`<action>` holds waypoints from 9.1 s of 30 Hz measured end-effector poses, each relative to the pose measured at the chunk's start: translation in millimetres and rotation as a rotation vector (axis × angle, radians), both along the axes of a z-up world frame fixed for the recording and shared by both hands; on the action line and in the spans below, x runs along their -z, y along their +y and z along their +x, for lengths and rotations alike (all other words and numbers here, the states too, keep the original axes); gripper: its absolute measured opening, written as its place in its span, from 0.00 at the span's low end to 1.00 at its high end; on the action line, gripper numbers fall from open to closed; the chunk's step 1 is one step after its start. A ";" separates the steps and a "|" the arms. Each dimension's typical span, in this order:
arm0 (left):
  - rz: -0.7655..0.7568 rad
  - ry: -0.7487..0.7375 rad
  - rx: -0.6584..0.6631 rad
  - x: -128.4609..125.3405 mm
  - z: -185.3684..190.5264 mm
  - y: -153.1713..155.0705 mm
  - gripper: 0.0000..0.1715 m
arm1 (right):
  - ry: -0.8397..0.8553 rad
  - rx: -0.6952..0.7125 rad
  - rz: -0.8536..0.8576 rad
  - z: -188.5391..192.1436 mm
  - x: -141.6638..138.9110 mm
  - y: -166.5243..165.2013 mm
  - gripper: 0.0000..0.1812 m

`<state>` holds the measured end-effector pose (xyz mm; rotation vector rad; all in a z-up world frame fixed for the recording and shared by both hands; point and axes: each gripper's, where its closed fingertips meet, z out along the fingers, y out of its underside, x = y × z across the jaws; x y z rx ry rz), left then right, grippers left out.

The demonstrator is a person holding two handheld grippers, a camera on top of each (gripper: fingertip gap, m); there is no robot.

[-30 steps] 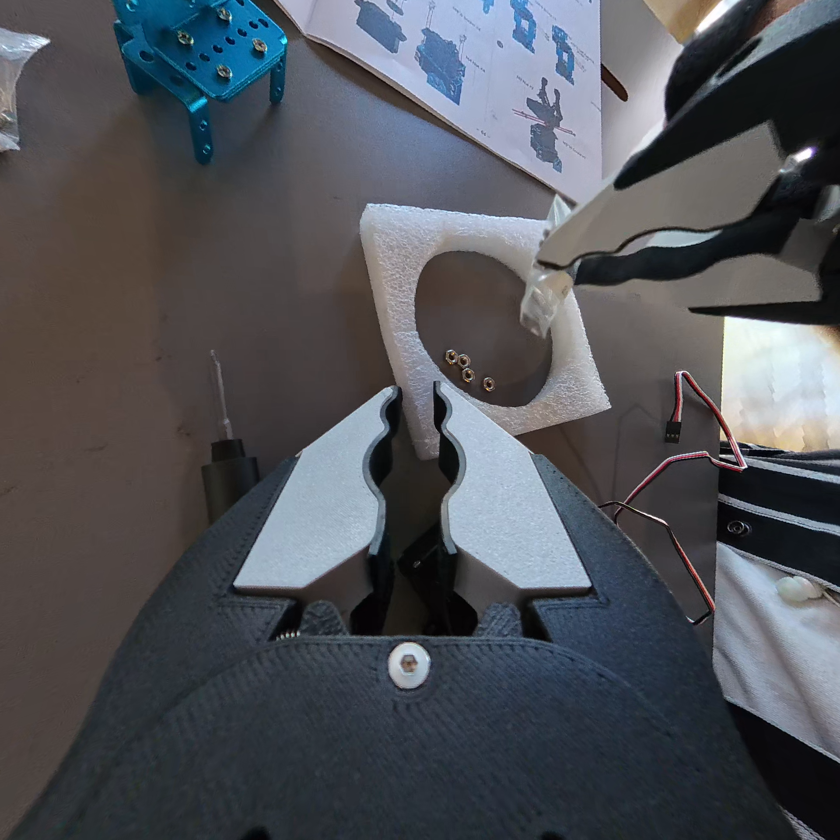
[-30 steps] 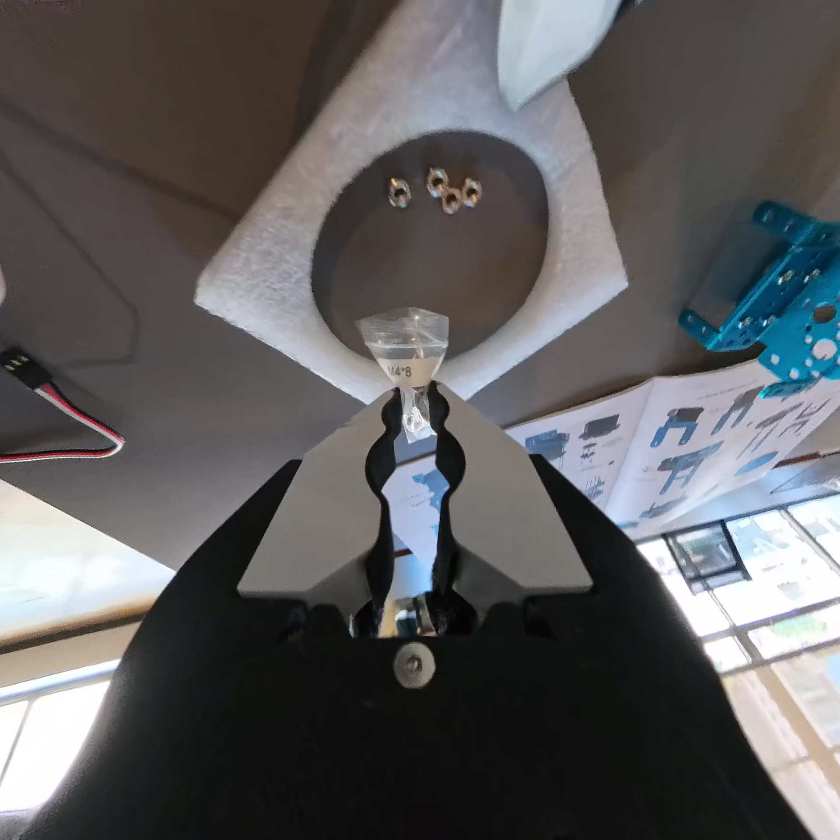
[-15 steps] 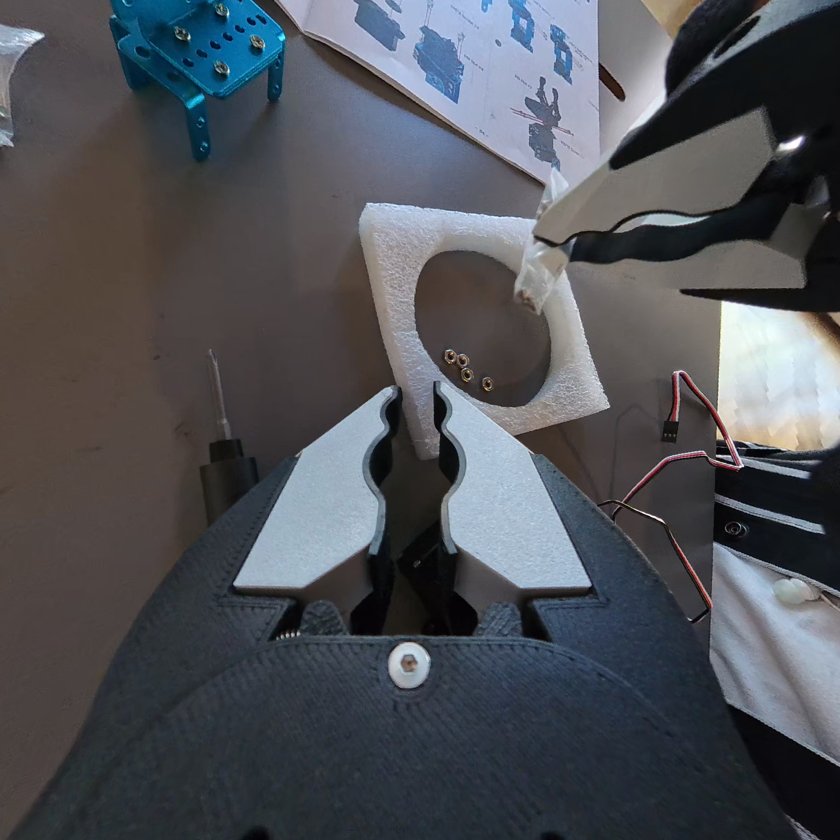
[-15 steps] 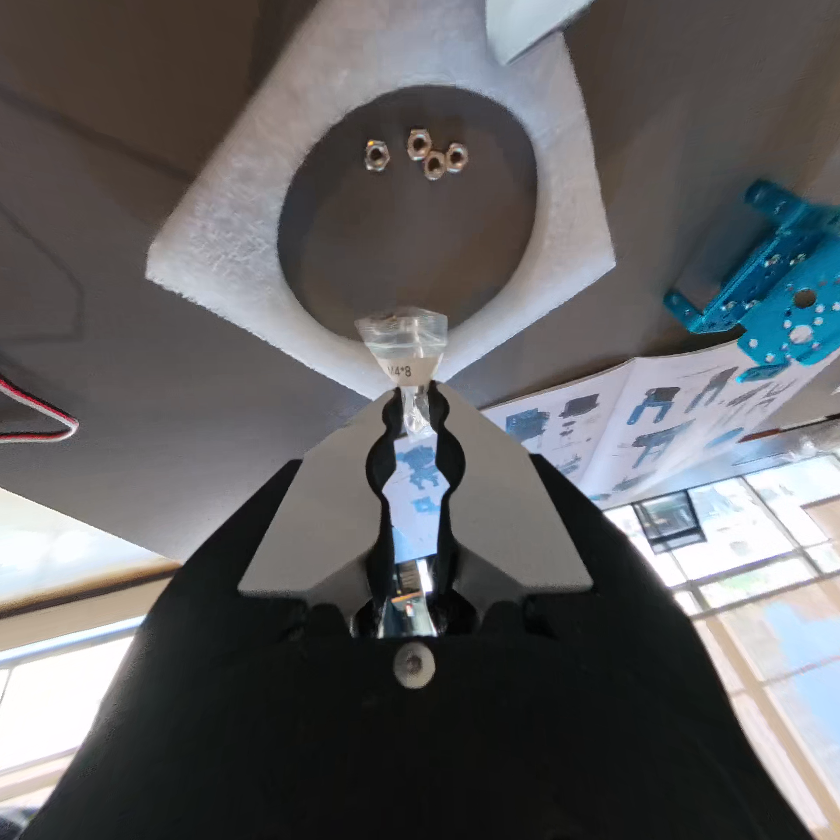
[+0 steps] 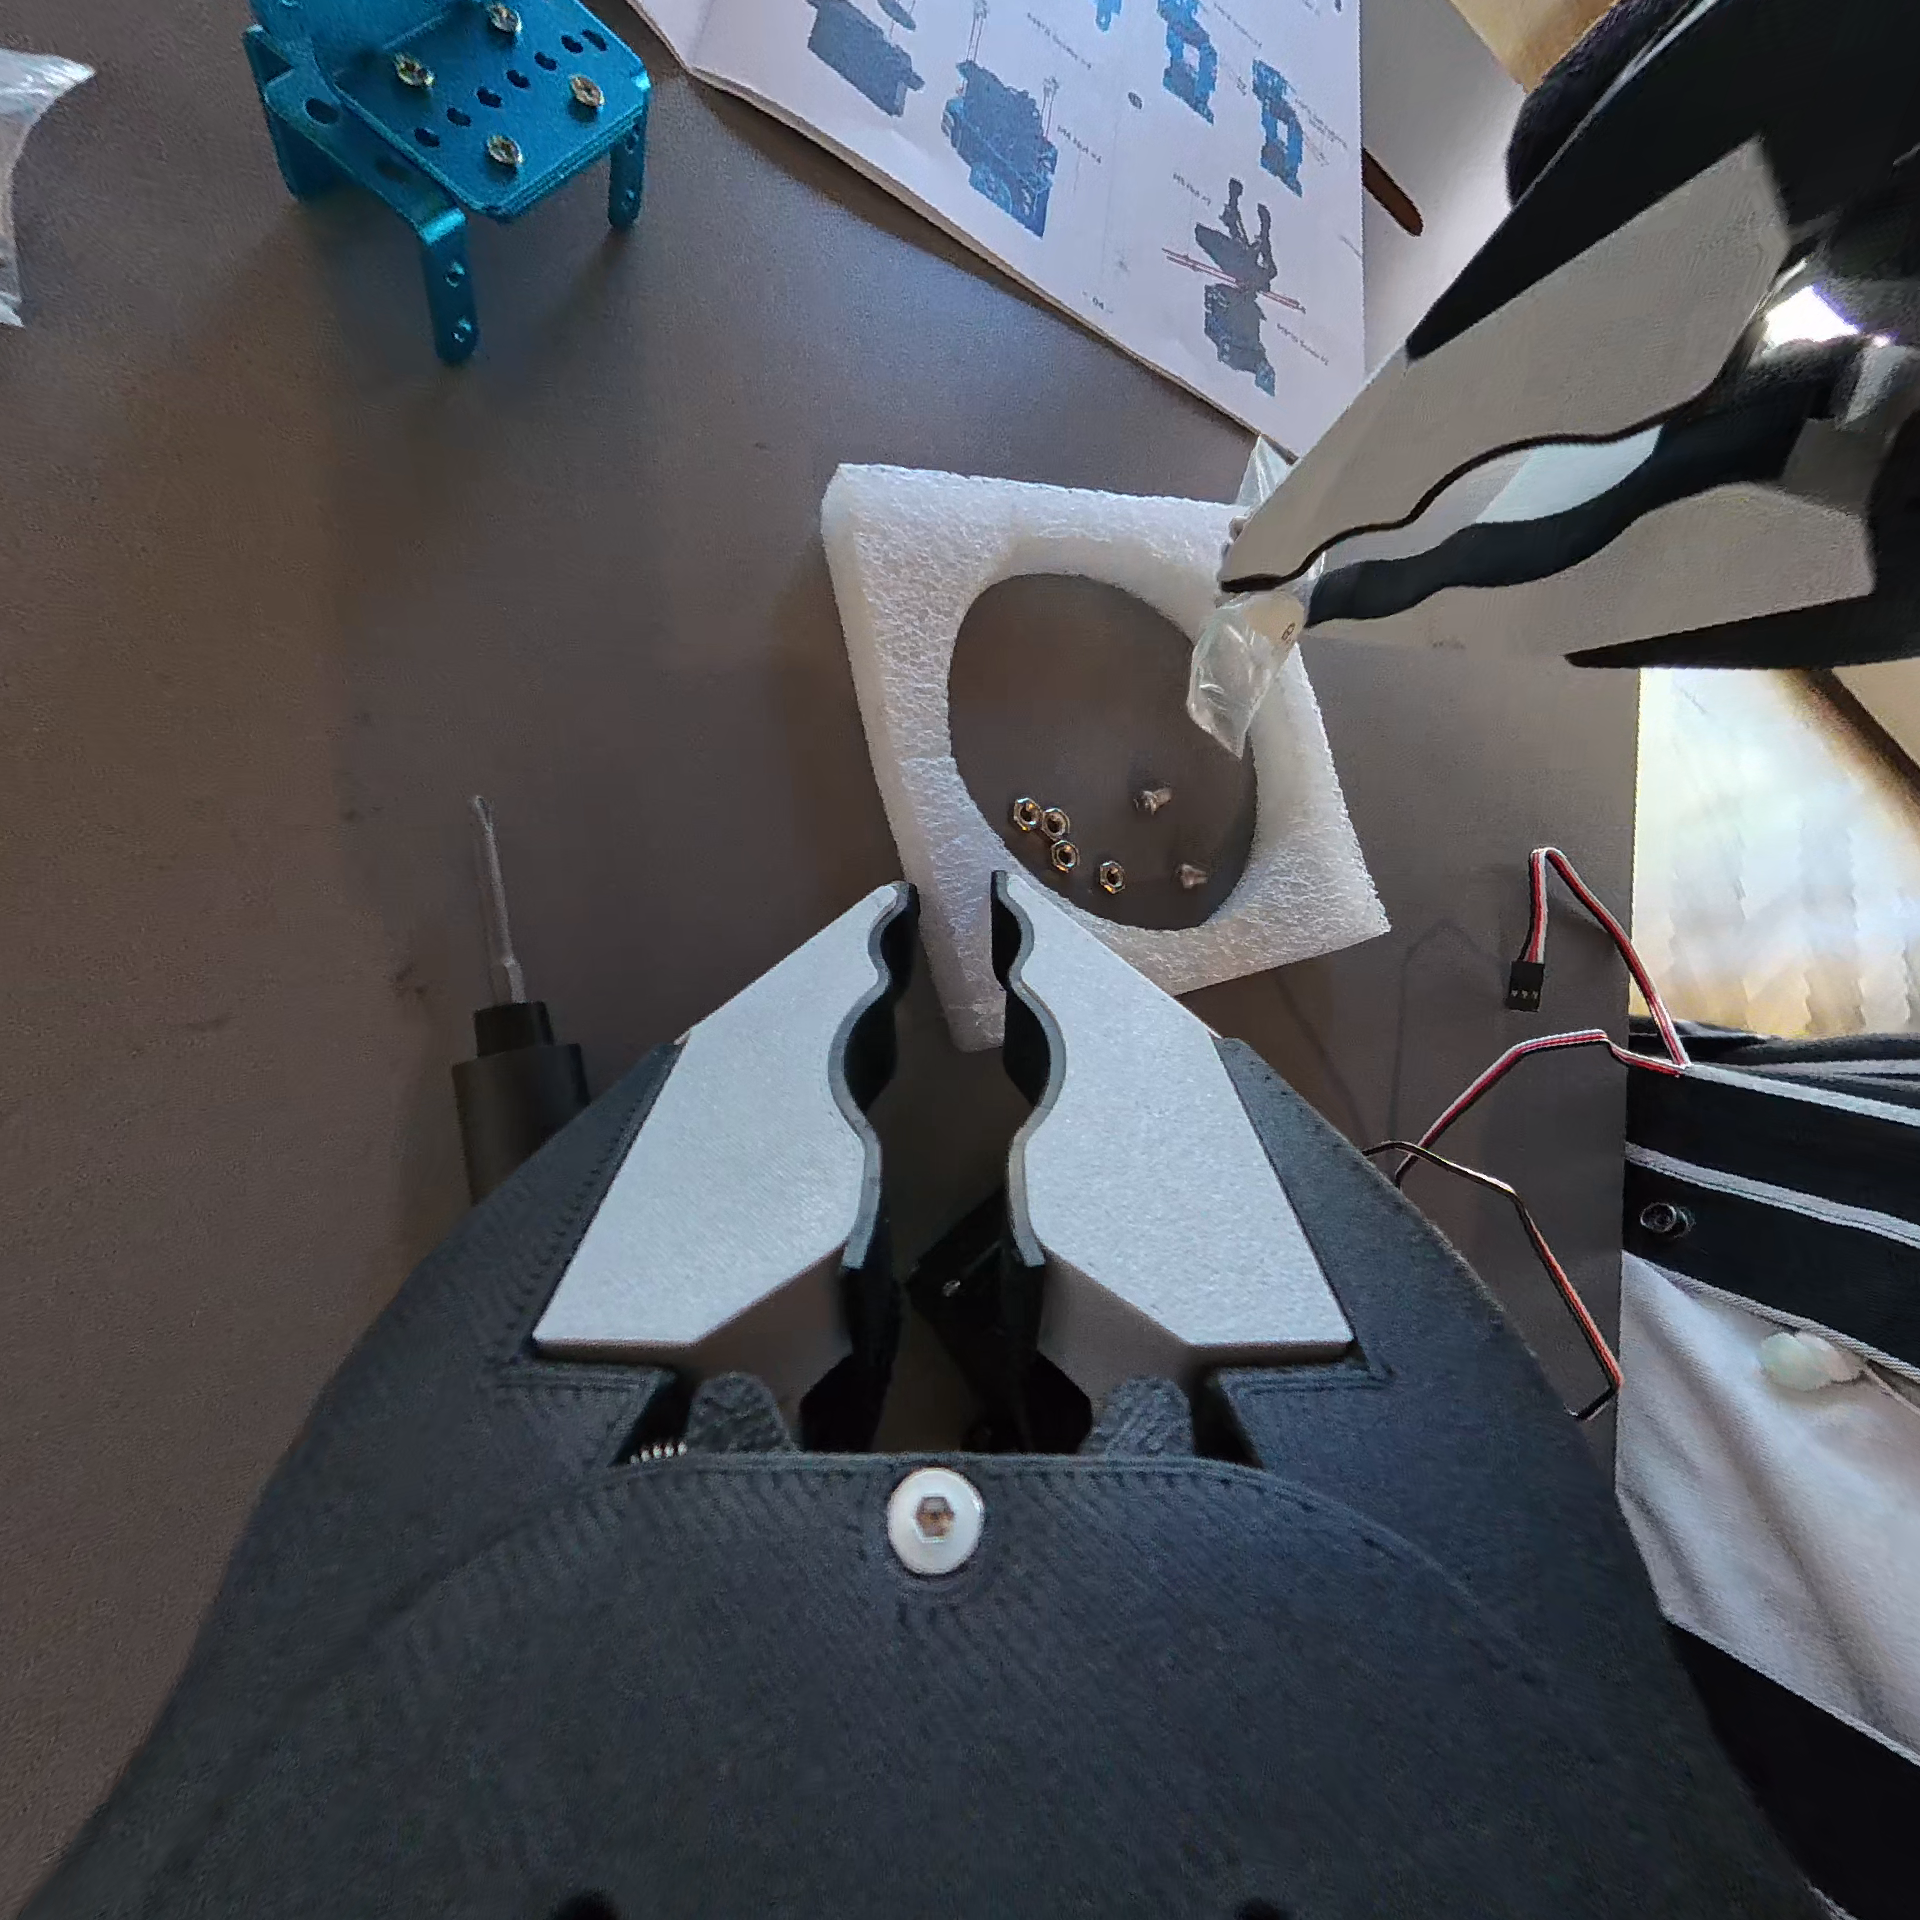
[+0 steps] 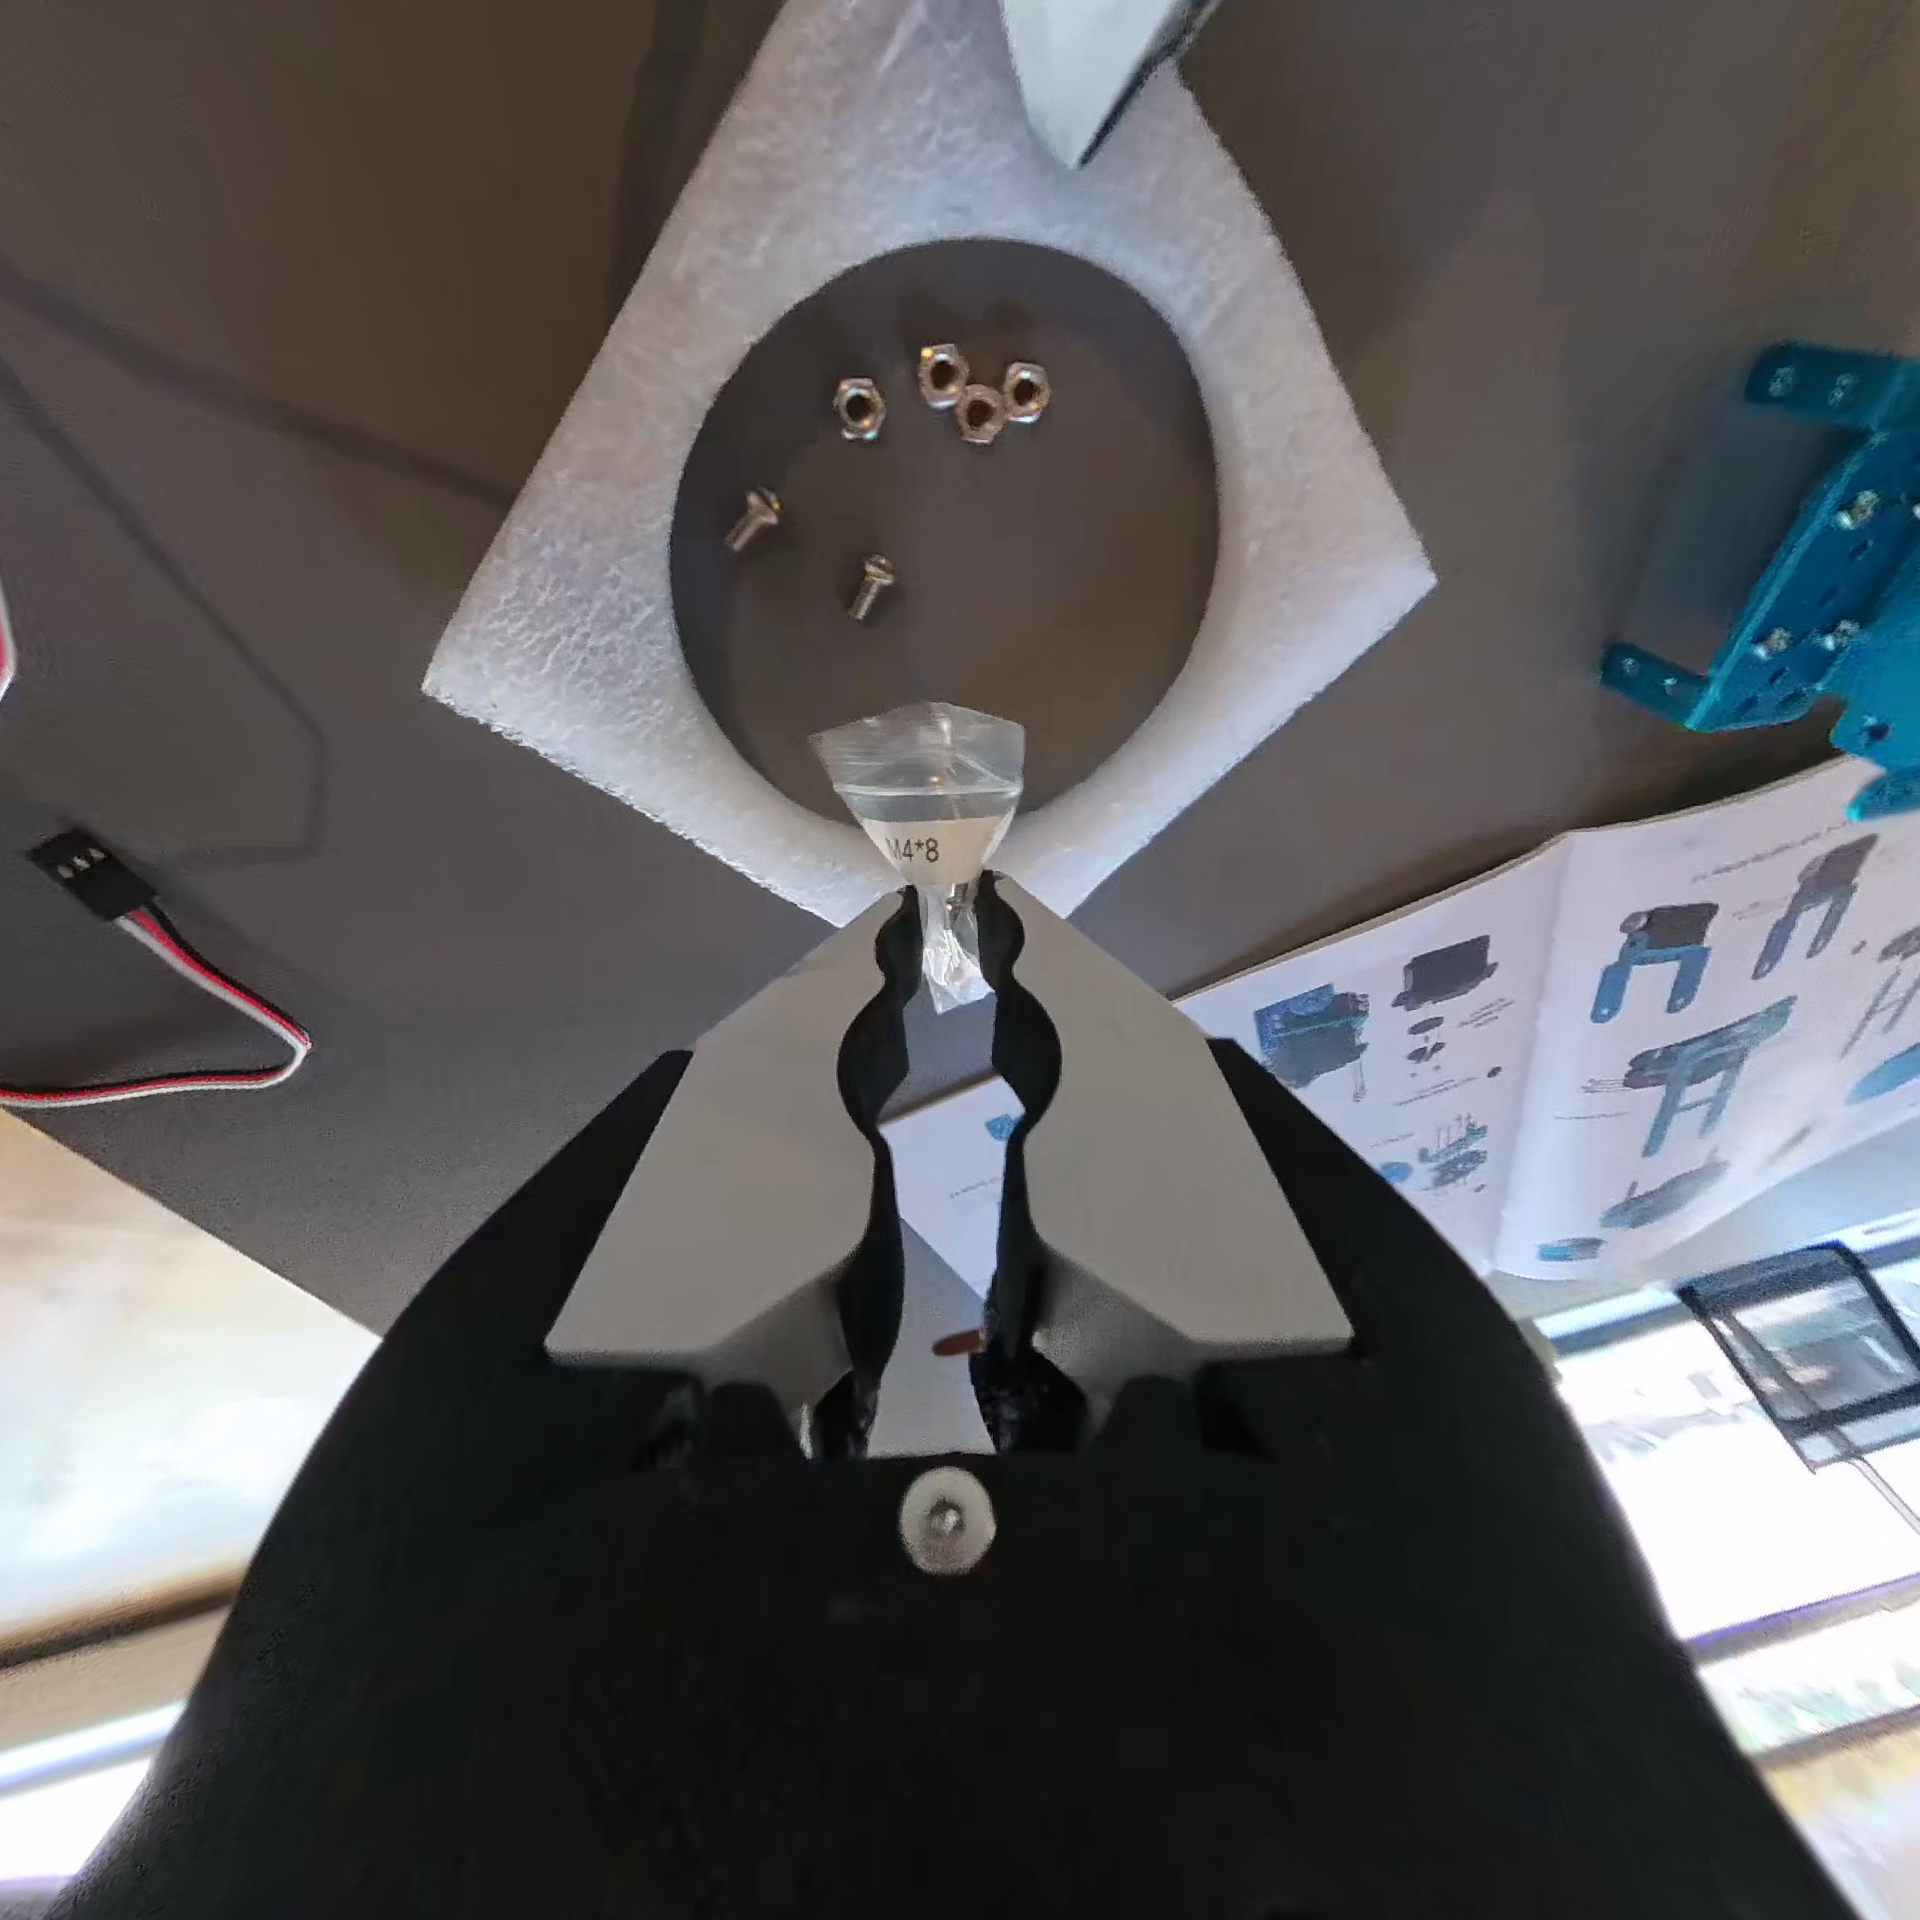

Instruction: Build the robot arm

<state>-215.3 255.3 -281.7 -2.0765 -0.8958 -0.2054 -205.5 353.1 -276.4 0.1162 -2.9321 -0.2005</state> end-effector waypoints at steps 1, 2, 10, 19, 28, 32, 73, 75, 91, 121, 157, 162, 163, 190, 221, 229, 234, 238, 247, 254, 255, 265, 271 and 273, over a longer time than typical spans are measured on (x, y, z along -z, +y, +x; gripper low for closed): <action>0.002 -0.002 0.000 0.0 0.0 0.0 0.07 | 0.010 0.019 -0.024 -1.6 -1.7 0.2 0.05; 0.003 -0.004 0.000 -0.1 0.0 0.1 0.07 | 0.017 0.035 -0.032 -1.2 -2.9 0.5 0.05; 0.007 -0.007 0.003 0.0 0.6 0.5 0.07 | 0.070 -0.113 0.030 5.1 -1.9 -9.8 0.05; 0.007 -0.011 0.002 0.2 0.5 -0.2 0.08 | 0.043 -0.045 0.089 -2.6 0.8 -0.5 0.10; 0.007 -0.009 0.006 0.3 0.9 -0.1 0.08 | 0.011 -0.068 0.044 4.1 6.4 -7.5 0.07; 0.008 -0.010 0.005 0.2 1.3 0.1 0.08 | 0.014 -0.054 0.031 2.0 6.3 -5.5 0.11; 0.021 -0.026 0.017 0.4 3.5 2.6 0.08 | 0.062 -0.102 -0.074 -14.7 2.9 -9.7 0.16; 0.023 -0.027 0.017 0.4 3.6 2.7 0.08 | 0.064 -0.107 -0.086 -13.5 0.7 -10.8 0.18; 0.030 -0.033 0.019 0.5 3.7 3.4 0.08 | 0.032 -0.032 -0.087 -17.9 7.5 -1.6 0.17; 0.032 -0.035 0.027 0.7 5.1 4.9 0.09 | -0.047 -0.058 -0.079 2.4 -8.7 8.0 0.05; 0.031 -0.035 0.028 0.7 5.0 5.1 0.09 | -0.094 -0.055 -0.067 14.5 -2.3 12.7 0.04; 0.031 -0.034 0.029 0.6 5.2 5.2 0.09 | -0.095 -0.061 -0.067 15.6 -1.2 13.4 0.03; 0.031 -0.036 0.030 0.7 5.3 5.2 0.09 | -0.101 -0.038 -0.068 13.8 -0.3 15.4 0.03; 0.035 -0.037 0.030 0.7 6.1 5.0 0.09 | -0.107 0.014 -0.150 14.2 -0.3 17.5 0.02; 0.461 0.155 0.032 -126.6 37.6 21.4 0.01 | 0.147 0.291 -1.366 32.4 -88.8 -76.0 0.02; 0.343 0.247 0.015 -115.8 34.6 -1.9 0.00 | 0.136 0.326 -1.156 14.3 -66.6 -36.6 0.13; 0.279 0.276 0.030 -102.7 33.8 -20.6 0.00 | 0.068 0.326 -0.848 -4.7 -20.4 -15.0 0.12; 0.266 0.287 0.045 -97.0 36.0 -34.6 0.00 | -0.009 0.271 -0.807 1.1 -9.4 -32.9 0.11; 0.335 0.259 0.132 -106.7 48.7 -45.5 0.00 | -0.102 0.342 -0.745 -8.1 6.6 -49.6 0.06; 0.353 0.256 0.202 -106.0 54.3 -47.4 0.00 | -0.098 0.403 -0.736 -8.7 14.1 -52.9 0.04; 0.355 0.257 0.208 -105.1 54.9 -47.8 0.00 | -0.104 0.413 -0.741 -8.6 14.4 -53.4 0.03; 0.278 0.295 0.244 -97.2 50.4 -28.6 0.00 | -0.012 0.391 -1.058 10.0 -81.1 -62.9 0.02; 0.208 0.425 0.261 -113.2 58.2 7.8 0.00 | -0.126 0.210 -1.185 38.9 -148.9 -76.9 0.02; 0.181 0.490 0.255 -118.4 61.6 18.6 0.00 | -0.151 0.170 -1.130 41.1 -145.0 -71.7 0.02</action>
